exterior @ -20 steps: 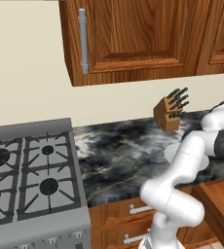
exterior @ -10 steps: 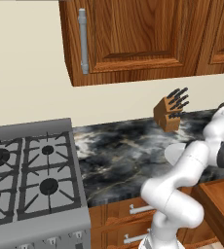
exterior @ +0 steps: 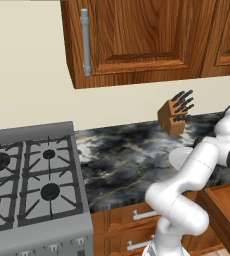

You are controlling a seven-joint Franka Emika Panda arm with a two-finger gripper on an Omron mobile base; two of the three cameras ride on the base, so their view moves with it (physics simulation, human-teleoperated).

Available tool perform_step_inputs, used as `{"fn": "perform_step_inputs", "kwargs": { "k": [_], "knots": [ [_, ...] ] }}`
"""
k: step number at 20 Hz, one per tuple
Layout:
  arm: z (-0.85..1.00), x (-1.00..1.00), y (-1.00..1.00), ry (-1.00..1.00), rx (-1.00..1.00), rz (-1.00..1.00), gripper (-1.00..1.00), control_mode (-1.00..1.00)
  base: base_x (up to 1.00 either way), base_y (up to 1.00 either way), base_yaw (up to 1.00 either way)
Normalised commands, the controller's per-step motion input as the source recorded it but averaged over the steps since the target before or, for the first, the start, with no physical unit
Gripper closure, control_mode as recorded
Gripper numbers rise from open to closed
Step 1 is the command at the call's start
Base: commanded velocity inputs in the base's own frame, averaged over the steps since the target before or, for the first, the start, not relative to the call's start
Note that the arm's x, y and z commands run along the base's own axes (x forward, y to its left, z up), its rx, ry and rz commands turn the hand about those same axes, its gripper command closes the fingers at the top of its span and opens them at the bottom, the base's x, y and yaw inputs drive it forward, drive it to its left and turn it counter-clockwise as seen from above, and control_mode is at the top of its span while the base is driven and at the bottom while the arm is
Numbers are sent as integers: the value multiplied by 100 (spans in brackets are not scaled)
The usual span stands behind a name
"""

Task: Pick up the knife from the drawer and place it on the cutting board. Then place the meat from the plate to the cutting board.

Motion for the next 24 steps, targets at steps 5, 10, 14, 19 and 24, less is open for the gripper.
{"fn": "perform_step_inputs", "kwargs": {
  "k": [5, 10, 14, 19, 24],
  "knots": [
    [5, -61, 48, -1, 0, -15, -100, -100, 0, 0, 0],
    [2, -66, 57, 0, 0, -17, -100, -100, 0, 0, 0],
    [16, -62, 68, 0, 0, -20, -100, -100, 0, 0, 0],
    [14, -57, 66, 0, 0, -20, -100, -100, 0, 0, 0],
    [11, -53, 58, 0, 0, -20, -100, -100, 0, 0, 0]
  ]
}}
